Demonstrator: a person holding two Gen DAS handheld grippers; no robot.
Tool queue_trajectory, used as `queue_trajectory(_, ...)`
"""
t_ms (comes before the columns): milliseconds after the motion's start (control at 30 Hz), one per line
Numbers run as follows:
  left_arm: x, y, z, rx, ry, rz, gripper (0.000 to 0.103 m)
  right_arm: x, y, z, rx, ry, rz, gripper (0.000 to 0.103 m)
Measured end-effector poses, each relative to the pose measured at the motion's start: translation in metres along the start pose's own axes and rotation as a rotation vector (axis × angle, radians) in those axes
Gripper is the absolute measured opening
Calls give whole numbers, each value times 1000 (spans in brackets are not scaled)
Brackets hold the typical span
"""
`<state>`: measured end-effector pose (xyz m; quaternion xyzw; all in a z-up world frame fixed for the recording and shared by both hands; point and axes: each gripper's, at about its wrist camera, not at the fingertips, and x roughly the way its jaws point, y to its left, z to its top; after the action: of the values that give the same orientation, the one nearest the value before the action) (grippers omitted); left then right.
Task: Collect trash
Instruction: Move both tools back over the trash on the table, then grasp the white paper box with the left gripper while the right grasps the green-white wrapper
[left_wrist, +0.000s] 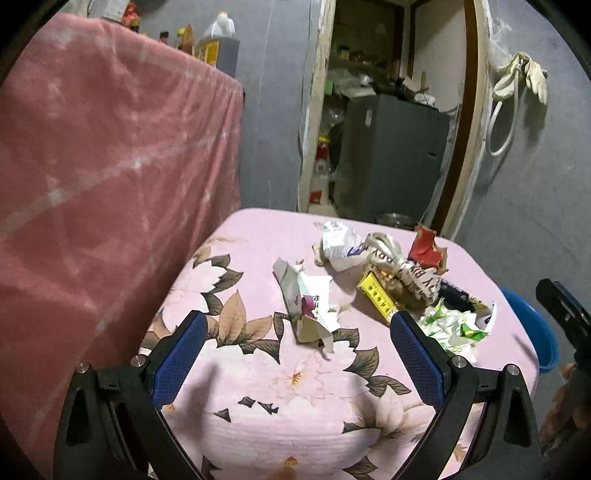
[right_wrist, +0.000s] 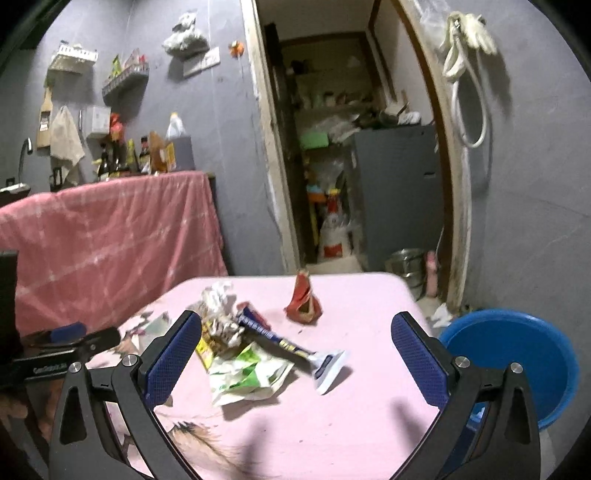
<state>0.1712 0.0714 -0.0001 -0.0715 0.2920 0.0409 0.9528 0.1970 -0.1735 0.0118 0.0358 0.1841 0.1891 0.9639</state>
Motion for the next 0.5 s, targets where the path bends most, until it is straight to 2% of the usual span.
queue_trajectory(100, 8, 4, 2, -14, 27, -16, 96, 9, 5, -4, -19, 46, 16, 103)
queue_trajectory(167, 13, 5, 3, -23, 37, -31, 91, 16, 7, -6, -26, 79, 31, 100)
queue_trajectory(333, 24, 6, 5, -11, 81, -65, 65, 30, 14, -12, -52, 147, 63, 91)
queue_trajectory(433, 31, 6, 6, -11, 103, -80, 56, 39, 21, -14, -82, 187, 86, 84)
queue_trajectory(500, 35, 6, 7, -15, 119, -89, 49, 46, 27, -16, -112, 211, 93, 74)
